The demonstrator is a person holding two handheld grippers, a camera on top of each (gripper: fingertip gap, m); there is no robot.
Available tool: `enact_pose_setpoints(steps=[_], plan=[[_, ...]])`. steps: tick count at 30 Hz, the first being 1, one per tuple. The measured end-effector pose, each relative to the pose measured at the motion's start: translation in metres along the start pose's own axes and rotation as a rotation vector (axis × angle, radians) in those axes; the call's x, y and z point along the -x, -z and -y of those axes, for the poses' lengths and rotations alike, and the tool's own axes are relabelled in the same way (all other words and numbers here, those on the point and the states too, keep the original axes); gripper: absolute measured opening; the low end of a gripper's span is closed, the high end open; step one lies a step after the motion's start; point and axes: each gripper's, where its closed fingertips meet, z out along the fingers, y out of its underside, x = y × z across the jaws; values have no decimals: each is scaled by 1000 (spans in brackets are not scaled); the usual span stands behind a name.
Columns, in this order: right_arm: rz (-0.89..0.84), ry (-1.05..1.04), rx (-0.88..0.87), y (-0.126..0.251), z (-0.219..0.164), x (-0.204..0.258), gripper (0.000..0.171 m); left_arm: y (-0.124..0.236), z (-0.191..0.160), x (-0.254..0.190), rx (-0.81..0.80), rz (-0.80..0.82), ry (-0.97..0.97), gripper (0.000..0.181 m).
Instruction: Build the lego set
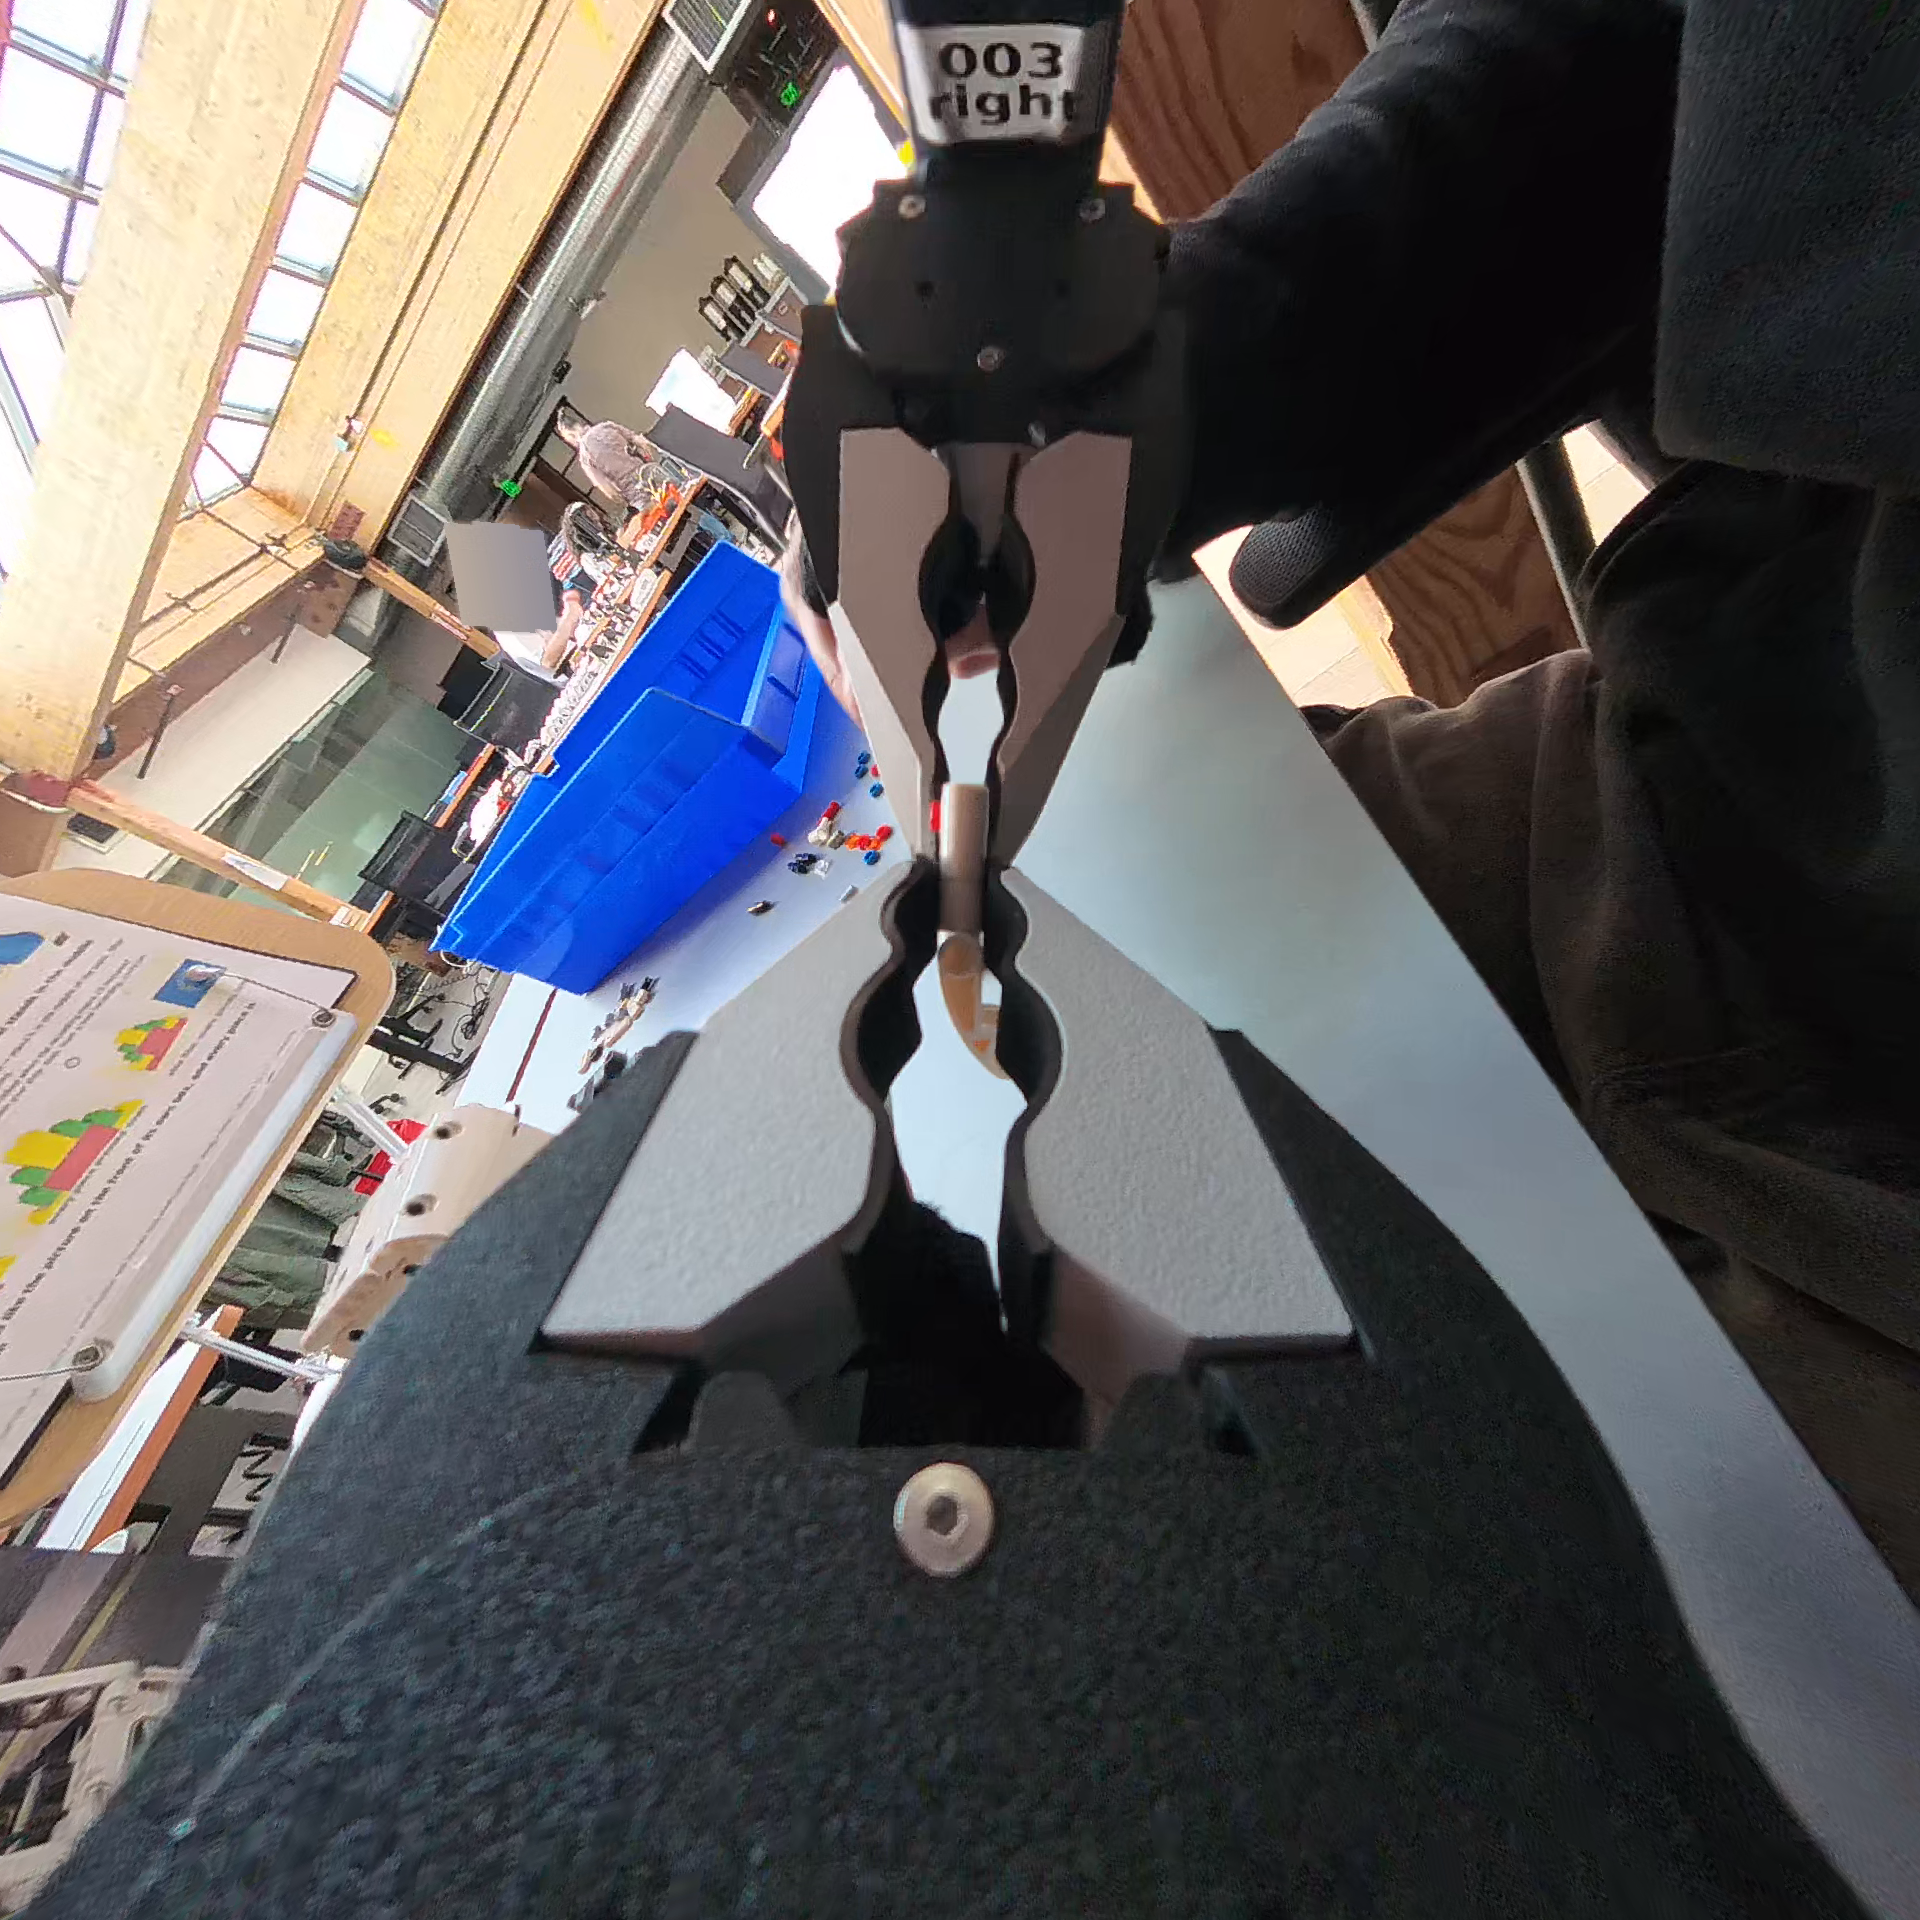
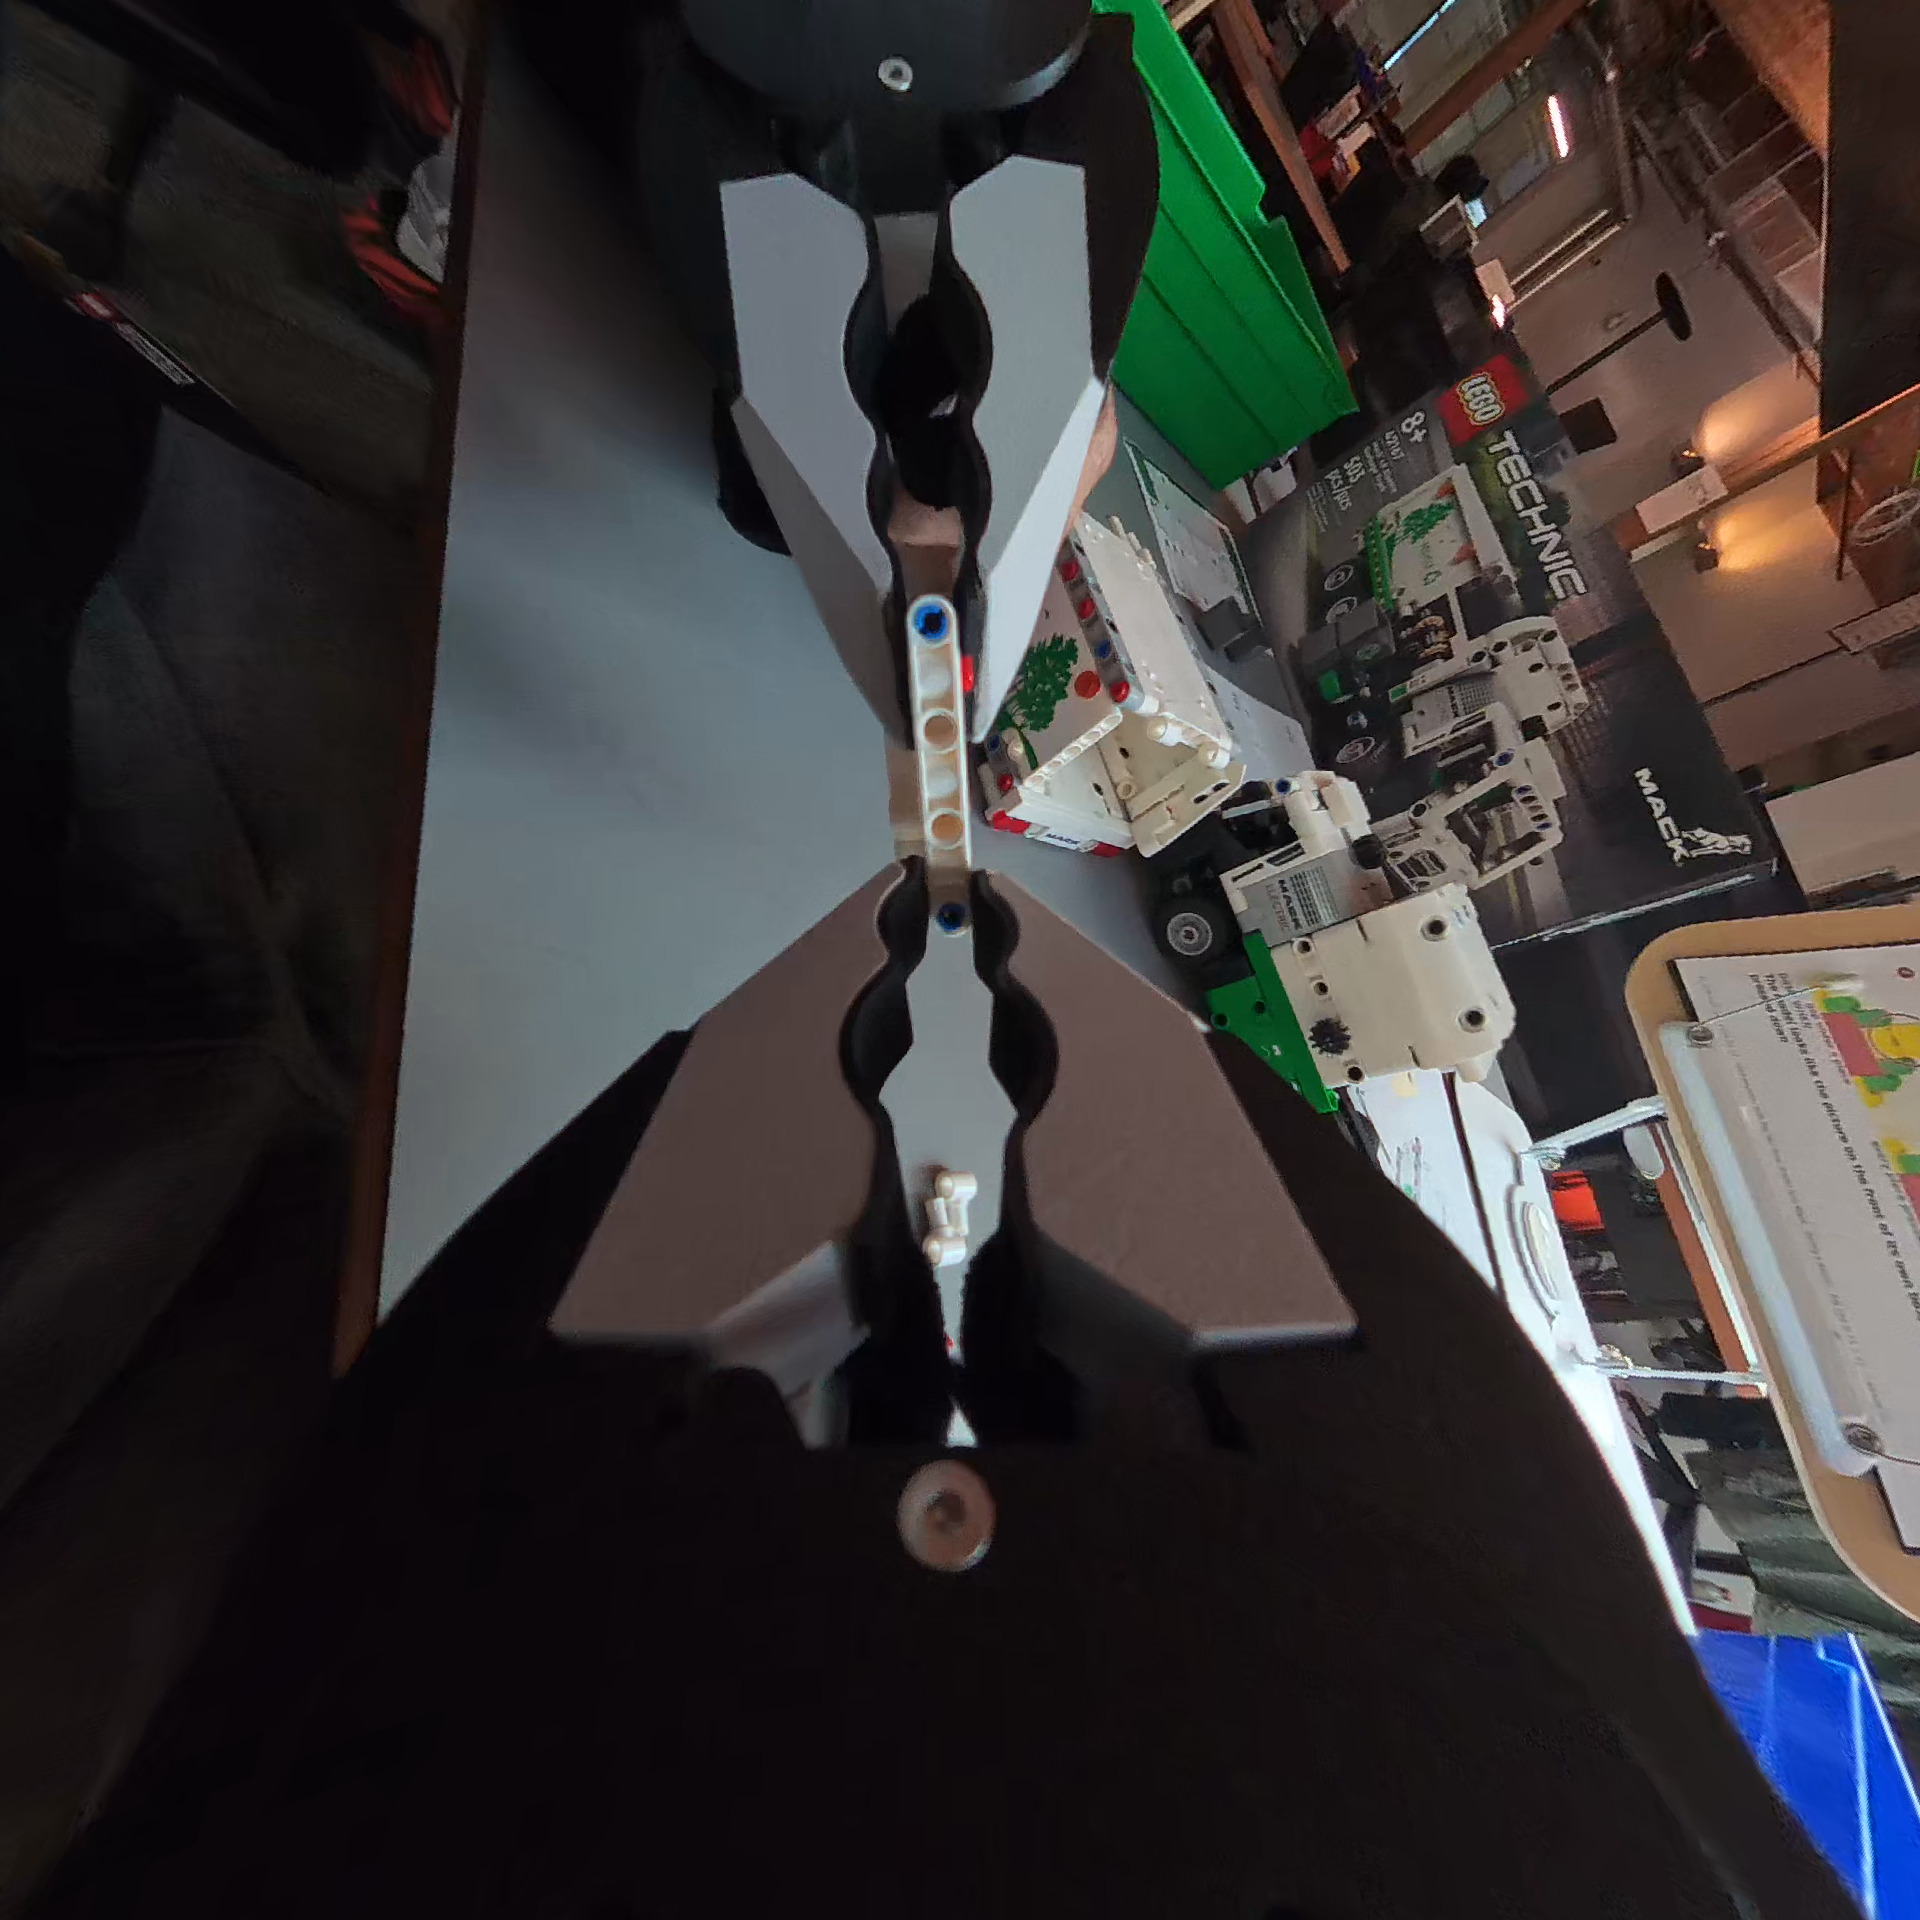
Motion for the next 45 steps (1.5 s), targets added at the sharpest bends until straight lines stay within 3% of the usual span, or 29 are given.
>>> enact_pose_setpoints(steps=[3, 6, 16, 28, 39, 45], plan=[[-24, 49, -1, -4, 1, 1, 6, -2, -12, -4, 62, -22, 12, 9], [-7, 90, -29, -8, 10, 11, 6, -7, -19, -13, 112, -39, -24, 26], [-14, 8, -14, -9, 7, 9, 10, -9, -25, -10, 170, 9, -90, 6], [-9, 19, -27, -7, 10, 11, 7, -5, -21, -8, 143, 88, -275, 5], [76, -78, -79, -8, 16, 16, 8, -1, -13, -12, 120, 68, -272, 5], [101, -278, -19, 1, -3, 1, 2, -8, -30, 1, 235, 96, -196, 5]])
